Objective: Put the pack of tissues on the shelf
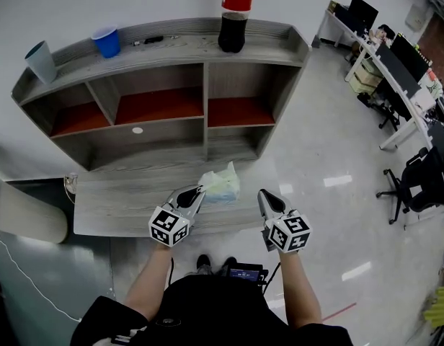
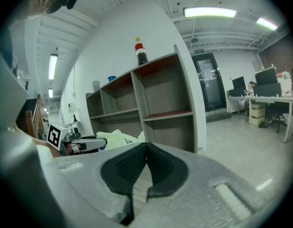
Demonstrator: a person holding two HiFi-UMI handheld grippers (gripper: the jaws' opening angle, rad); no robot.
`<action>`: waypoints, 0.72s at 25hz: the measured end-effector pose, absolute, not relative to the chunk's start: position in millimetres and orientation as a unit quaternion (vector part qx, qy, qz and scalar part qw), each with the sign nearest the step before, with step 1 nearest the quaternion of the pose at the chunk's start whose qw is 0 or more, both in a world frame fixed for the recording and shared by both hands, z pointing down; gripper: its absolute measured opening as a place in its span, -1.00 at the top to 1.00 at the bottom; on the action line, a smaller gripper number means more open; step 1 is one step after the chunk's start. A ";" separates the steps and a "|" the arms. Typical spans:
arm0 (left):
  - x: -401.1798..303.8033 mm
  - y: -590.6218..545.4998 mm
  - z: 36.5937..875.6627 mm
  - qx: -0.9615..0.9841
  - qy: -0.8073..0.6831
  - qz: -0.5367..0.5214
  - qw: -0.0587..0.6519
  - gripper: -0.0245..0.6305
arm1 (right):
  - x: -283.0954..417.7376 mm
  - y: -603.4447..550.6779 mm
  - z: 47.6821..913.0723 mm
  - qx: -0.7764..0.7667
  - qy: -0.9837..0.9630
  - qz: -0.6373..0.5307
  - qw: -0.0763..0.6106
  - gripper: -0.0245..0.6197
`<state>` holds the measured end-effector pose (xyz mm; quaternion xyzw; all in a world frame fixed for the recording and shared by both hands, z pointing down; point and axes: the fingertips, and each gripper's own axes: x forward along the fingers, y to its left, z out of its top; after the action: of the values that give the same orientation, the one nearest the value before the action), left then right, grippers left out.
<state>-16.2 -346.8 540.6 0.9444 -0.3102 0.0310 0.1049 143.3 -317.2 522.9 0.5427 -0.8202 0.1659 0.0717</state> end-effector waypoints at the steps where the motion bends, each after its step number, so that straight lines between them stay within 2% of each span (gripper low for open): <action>1: -14.1 -346.4 540.8 0.943 -0.313 0.030 0.107 0.89 | 145.7 -318.3 522.9 0.541 -0.822 0.166 0.073 0.93; 18: 7.9 -348.2 530.1 0.937 -0.335 0.039 0.095 0.89 | 155.3 -336.9 517.9 0.504 -0.846 0.162 0.064 0.93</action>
<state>7.9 -348.2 530.1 0.9368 -0.3346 0.0385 0.0950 155.3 -336.9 517.9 0.5043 -0.8457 0.1624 0.0635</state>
